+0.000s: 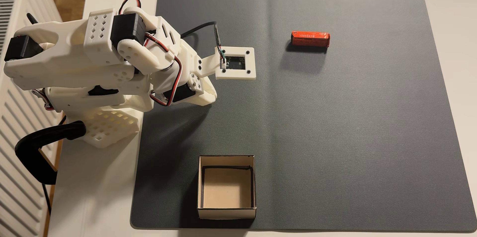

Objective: Pick the red object and place it in the box

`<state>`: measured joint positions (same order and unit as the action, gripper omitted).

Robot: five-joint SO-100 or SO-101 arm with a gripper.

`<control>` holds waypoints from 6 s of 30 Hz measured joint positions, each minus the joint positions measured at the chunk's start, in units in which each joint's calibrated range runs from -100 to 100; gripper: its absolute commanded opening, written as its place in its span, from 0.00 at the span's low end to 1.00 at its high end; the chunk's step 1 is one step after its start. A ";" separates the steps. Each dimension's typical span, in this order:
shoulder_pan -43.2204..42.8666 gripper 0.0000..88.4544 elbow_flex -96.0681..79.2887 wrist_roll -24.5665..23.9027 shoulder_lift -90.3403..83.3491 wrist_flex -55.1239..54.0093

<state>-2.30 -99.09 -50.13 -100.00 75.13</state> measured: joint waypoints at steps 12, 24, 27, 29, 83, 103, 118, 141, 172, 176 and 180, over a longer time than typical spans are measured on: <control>0.00 0.01 0.00 0.00 0.00 0.00; 0.00 0.01 0.00 0.00 0.00 0.00; 0.00 0.01 0.00 0.00 0.00 0.00; 0.00 0.01 0.00 0.00 0.00 0.00; -22.79 0.01 19.16 -3.83 2.85 -36.26; -19.23 0.35 36.22 -5.94 68.56 -60.70; -21.75 0.36 45.07 -6.37 90.47 -72.78; -23.39 0.35 49.45 -7.99 103.06 -78.26; -22.94 0.22 49.54 -7.99 106.51 -81.91; -22.94 0.22 49.54 -7.99 106.51 -81.91; -22.49 0.22 49.54 -7.88 106.51 -81.91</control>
<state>-24.80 -49.54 -58.01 6.51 -6.78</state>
